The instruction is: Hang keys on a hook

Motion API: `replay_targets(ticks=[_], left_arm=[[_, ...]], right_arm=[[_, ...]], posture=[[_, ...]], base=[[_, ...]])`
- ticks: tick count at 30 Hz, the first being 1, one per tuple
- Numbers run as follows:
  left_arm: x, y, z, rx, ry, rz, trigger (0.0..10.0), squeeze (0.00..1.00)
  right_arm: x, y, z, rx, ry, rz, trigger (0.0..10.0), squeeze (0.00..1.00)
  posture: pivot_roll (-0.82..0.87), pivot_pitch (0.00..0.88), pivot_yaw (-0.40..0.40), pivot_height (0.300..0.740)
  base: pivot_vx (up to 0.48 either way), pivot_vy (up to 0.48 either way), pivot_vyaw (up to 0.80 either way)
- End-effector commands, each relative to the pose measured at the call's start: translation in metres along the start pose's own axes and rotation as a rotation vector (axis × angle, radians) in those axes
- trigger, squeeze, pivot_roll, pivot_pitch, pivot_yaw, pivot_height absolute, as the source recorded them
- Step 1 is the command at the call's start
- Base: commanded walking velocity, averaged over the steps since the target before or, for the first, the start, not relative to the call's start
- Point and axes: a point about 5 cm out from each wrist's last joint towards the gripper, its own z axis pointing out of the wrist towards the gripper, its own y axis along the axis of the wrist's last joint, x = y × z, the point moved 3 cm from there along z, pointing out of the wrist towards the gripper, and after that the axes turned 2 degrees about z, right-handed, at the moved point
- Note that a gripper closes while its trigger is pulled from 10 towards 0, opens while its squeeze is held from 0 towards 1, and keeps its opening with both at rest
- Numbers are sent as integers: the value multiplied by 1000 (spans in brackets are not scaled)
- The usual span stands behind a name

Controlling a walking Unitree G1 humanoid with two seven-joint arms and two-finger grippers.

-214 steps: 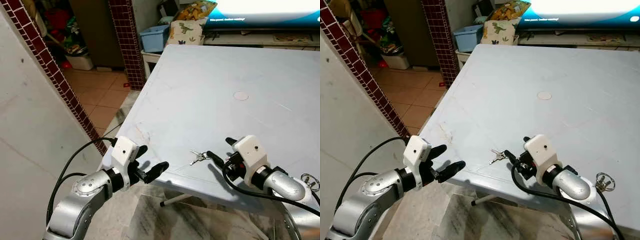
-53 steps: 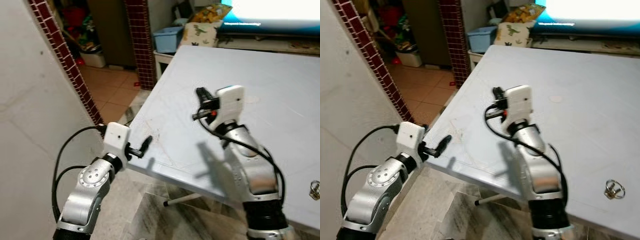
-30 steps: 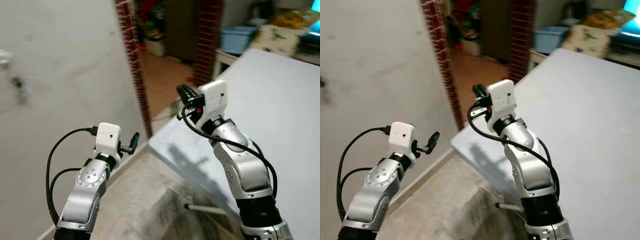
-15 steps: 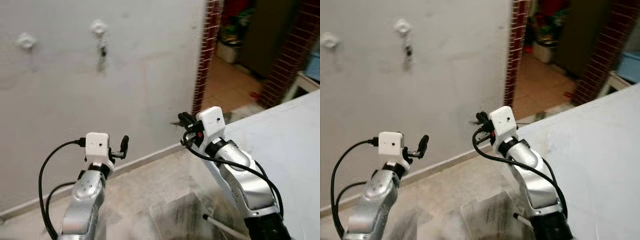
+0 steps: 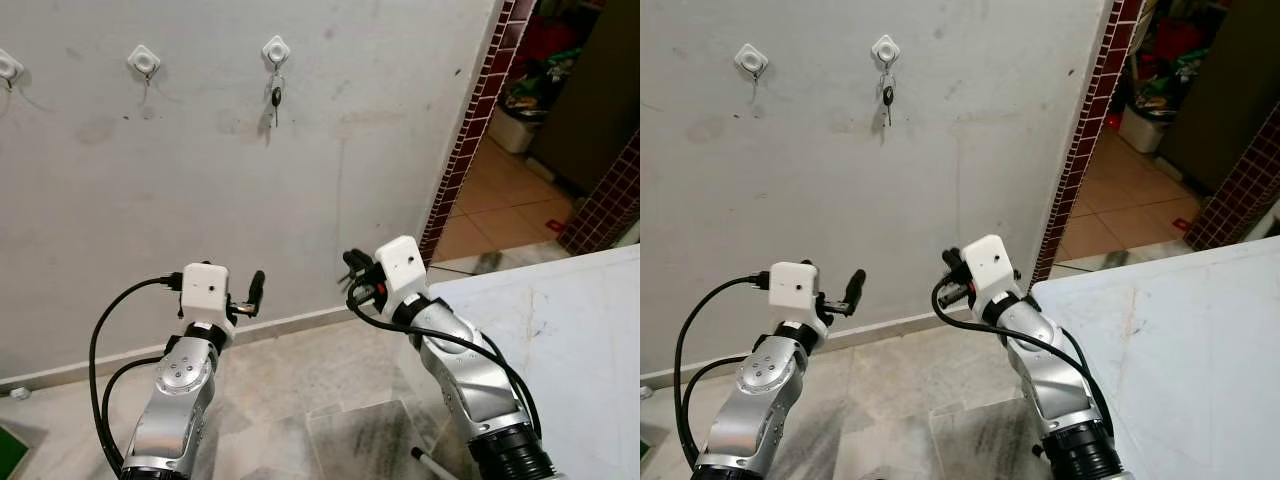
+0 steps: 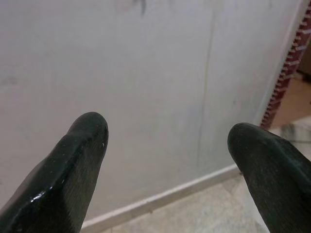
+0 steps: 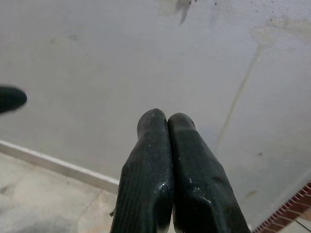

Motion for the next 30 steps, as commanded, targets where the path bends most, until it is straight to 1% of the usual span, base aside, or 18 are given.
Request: replay_targets(ticks=[1,6,9,13,19,21,25,27,29,30], left_arm=[[4,-9,-5,27,20,-3,10000,0],[4,-17,-12,44,32,-20,10000,0],[-3,-20,-13,53,6,-17,10000,0],[-8,-16,-7,45,-15,-9,10000,0],[-11,-6,4,17,-36,-2,10000,0],[-12,-7,4,17,-38,-4,10000,0],[-17,-8,6,18,-55,-6,10000,0],[-18,-8,6,18,-57,-7,10000,0],[-18,-8,7,17,-57,-9,10000,0],[-19,-9,7,17,-56,-11,10000,0]], right_arm=[[-3,-3,1,-6,-24,-10,10000,0],[-8,-2,-1,-24,-49,-26,10000,0],[-11,0,-3,-38,-69,-20,10000,0],[-16,2,-2,-49,-91,-11,10000,0],[-19,13,-1,-75,-79,-39,10000,0],[-20,14,-2,-77,-77,-49,10000,0],[-27,16,-5,-79,-93,-42,10000,0],[-28,17,-5,-81,-94,-34,10000,0],[-28,18,-5,-85,-89,-4,10000,0],[-28,19,-5,-91,-90,59,10000,0]], posture=[[94,0,-15,740],[64,0,16,740],[57,0,27,740],[42,0,40,740],[5,0,46,740],[-4,0,48,740],[-18,0,47,740],[-18,0,47,740],[-21,0,45,740],[-20,0,43,740]], base=[[0,0,0],[0,0,770],[0,0,800],[0,0,800],[0,0,800],[0,0,800],[0,0,800],[0,0,800],[0,0,800],[0,0,800]])
